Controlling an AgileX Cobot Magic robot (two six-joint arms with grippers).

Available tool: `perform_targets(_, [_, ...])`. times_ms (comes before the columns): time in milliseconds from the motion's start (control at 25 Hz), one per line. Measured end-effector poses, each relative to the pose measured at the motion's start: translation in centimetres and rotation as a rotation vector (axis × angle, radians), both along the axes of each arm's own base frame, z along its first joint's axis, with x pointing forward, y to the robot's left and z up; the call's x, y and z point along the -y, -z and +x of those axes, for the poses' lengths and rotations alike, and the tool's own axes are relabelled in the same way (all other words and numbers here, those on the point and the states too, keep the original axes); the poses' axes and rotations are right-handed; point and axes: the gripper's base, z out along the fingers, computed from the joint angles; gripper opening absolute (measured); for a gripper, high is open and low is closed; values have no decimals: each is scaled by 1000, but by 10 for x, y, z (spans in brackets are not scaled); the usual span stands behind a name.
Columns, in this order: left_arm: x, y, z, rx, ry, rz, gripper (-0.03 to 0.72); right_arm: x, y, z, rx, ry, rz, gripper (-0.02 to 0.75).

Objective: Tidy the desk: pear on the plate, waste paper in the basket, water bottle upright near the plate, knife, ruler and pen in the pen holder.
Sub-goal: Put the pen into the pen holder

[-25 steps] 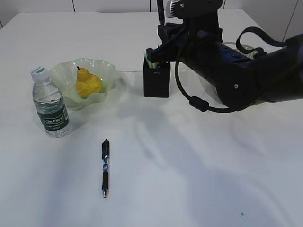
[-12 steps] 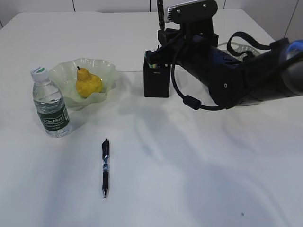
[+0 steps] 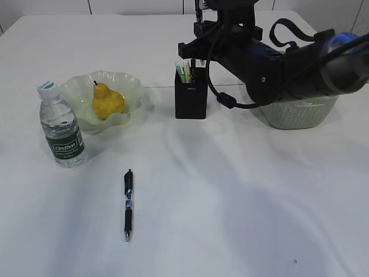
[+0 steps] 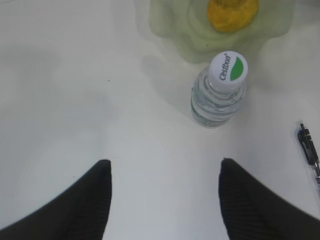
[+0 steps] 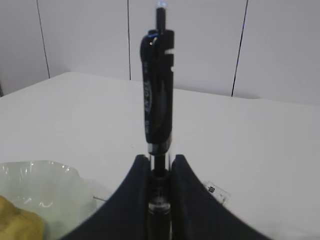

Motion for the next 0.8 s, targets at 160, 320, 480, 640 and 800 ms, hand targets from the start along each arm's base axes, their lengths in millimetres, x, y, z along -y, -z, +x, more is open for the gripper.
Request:
perform_targets(160, [1, -1, 1, 18, 4, -5, 473, -4, 13, 15, -49, -4, -12, 83])
perform_targets(320, [1, -1, 1, 20, 3, -8, 473, -9, 23, 24, -118, -17, -27, 83])
perform_targets(480, [1, -1, 2, 24, 3, -8, 473, -11, 29, 29, -122, -18, -30, 83])
perform_targets(640, [1, -1, 2, 23, 3, -10, 473, -13, 40, 36, -123, -14, -30, 83])
perform_targets(800, [1, -1, 2, 23, 3, -10, 471, -14, 44, 41, -122, -12, -29, 83])
